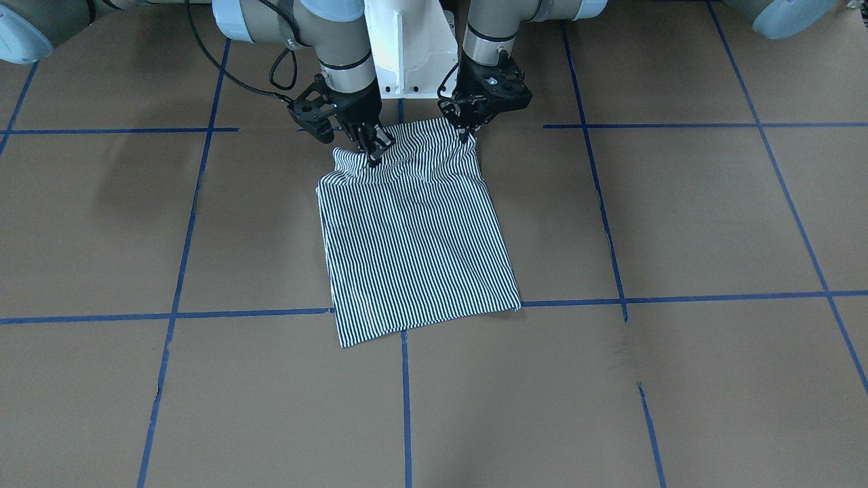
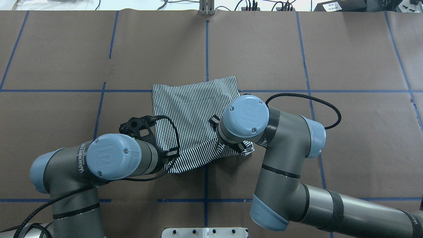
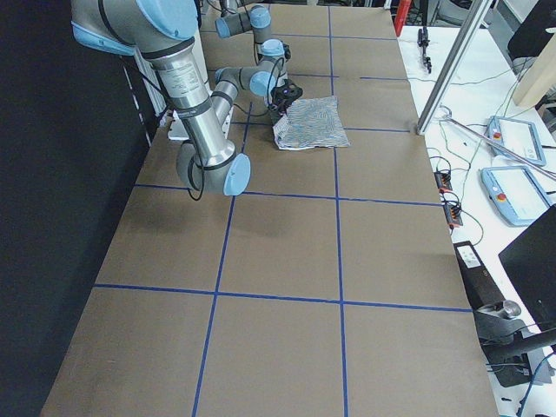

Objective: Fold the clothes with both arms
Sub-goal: 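Lift the near edge with both grippers and fold it away from the robot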

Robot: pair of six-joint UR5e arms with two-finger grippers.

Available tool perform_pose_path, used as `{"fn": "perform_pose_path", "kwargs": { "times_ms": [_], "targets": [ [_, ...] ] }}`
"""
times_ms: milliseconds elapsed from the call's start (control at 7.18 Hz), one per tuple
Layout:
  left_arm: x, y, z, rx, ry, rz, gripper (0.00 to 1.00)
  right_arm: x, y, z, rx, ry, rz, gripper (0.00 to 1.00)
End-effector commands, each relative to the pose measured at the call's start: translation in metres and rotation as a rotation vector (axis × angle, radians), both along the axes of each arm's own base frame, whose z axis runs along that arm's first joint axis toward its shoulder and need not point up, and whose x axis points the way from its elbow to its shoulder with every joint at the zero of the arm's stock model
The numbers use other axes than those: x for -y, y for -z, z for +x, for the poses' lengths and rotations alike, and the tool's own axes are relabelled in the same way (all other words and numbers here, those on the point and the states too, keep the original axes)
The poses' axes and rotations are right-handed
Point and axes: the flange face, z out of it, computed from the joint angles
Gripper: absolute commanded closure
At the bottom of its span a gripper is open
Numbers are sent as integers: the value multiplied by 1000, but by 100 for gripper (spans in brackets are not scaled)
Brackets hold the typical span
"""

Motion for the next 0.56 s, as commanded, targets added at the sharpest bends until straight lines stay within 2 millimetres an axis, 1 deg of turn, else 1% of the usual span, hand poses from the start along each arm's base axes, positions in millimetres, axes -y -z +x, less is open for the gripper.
{"fn": "perform_pose_path", "kwargs": {
  "times_ms": [0, 139, 279, 418],
  "targets": [
    [16, -9, 7, -8, 55, -41, 100, 34, -22, -27, 30, -16, 31, 100],
    [20, -10, 18, -66, 66, -41, 100, 37, -15, -25, 46, -22, 39, 100],
    [36, -16, 14, -63, 94, -42, 100, 54, -14, -17, 42, -46, 40, 100],
    [78, -19, -4, -54, 169, -42, 100, 79, -11, -12, 23, -51, 71, 100]
  ]
}}
